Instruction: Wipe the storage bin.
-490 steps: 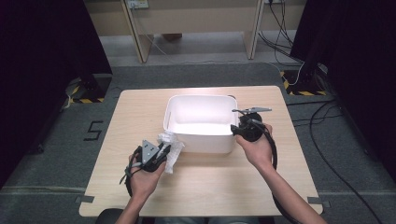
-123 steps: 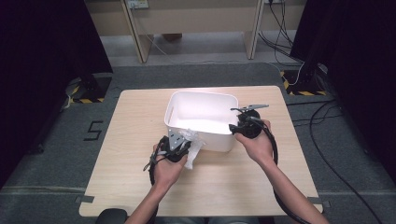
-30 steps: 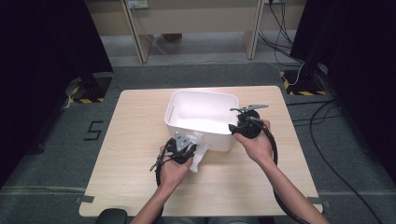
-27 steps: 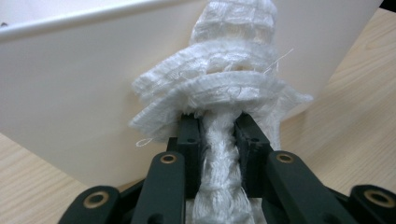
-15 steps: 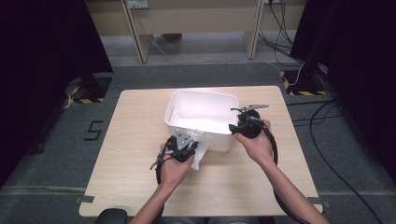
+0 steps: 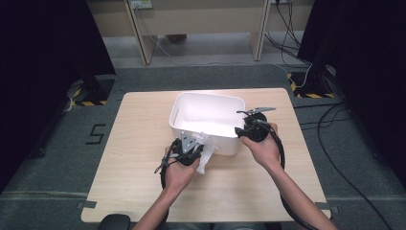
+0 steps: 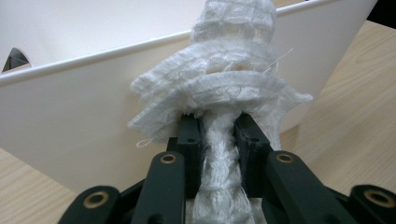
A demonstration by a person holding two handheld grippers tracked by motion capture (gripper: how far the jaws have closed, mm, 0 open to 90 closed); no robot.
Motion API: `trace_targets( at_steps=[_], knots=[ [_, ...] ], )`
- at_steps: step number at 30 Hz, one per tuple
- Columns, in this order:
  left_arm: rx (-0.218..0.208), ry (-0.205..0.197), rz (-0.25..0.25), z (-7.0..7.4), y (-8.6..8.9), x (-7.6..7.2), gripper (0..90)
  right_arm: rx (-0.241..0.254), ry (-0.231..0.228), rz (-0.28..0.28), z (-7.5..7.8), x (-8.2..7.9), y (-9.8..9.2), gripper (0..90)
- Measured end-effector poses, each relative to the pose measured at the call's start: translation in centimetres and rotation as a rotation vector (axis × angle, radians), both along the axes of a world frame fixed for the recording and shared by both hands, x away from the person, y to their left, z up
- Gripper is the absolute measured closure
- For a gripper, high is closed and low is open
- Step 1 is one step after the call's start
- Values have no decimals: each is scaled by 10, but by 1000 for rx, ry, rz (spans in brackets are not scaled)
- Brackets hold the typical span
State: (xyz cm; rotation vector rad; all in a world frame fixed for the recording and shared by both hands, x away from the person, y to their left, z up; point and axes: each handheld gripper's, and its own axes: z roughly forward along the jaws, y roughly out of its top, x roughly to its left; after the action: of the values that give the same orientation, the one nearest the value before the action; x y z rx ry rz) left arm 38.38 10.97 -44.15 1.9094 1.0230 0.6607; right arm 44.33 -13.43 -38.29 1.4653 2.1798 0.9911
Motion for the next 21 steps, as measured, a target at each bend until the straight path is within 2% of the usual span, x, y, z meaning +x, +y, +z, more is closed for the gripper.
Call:
trace_targets(
  at_steps=[21],
  knots=[
    [6, 2, -13, -3, -2, 2, 749, -2, 2, -5, 0, 2, -1, 604]
  ],
)
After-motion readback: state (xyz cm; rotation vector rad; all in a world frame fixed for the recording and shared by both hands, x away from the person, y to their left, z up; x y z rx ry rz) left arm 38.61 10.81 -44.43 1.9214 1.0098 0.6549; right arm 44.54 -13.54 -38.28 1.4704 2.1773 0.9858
